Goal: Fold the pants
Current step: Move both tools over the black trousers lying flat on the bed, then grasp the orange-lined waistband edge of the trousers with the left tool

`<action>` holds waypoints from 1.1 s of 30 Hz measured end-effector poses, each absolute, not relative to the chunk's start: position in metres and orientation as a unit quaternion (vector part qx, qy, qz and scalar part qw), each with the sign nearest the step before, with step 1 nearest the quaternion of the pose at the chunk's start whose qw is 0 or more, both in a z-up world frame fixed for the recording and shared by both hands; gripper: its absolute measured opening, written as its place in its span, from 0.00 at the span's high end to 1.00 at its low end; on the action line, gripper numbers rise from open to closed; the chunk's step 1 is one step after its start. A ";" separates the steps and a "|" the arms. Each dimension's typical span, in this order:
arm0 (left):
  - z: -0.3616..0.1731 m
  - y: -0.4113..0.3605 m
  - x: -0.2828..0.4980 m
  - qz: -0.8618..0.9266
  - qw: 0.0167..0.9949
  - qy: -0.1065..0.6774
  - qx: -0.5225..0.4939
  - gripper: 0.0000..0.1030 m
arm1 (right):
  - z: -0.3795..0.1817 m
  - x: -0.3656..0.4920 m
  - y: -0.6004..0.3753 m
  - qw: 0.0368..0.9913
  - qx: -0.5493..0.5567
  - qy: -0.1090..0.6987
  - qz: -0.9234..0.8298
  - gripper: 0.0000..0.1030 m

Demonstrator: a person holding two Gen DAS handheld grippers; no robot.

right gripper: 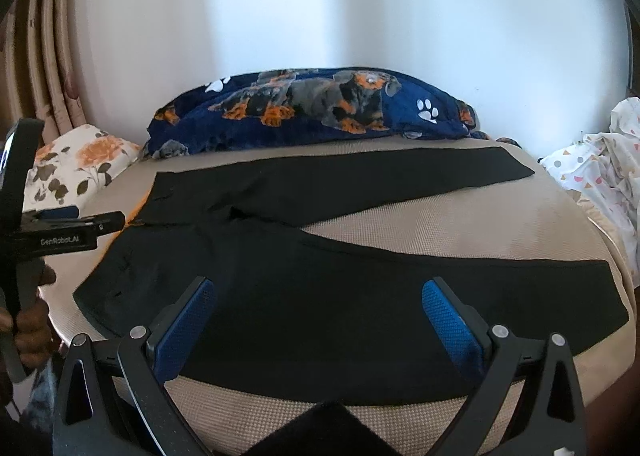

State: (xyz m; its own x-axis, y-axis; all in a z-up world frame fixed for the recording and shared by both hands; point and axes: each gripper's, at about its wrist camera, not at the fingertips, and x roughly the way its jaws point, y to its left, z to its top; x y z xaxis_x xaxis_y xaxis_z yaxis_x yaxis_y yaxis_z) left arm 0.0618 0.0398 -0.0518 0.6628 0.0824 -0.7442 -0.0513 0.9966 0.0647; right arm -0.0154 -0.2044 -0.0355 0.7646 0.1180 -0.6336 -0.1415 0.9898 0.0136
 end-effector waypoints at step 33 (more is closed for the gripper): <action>-0.128 0.176 0.298 -0.072 0.849 0.522 -0.038 0.60 | -0.084 0.009 -0.209 0.910 -0.007 0.409 0.067 0.00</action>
State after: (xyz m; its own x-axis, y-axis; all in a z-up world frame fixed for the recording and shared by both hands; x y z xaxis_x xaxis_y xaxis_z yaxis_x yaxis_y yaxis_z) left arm 0.2976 0.1760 -0.1282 0.4453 -0.1618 -0.8807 0.0832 0.9868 -0.1392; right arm 0.0088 -0.2091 -0.0842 0.6567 0.1157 -0.7452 -0.1277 0.9909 0.0413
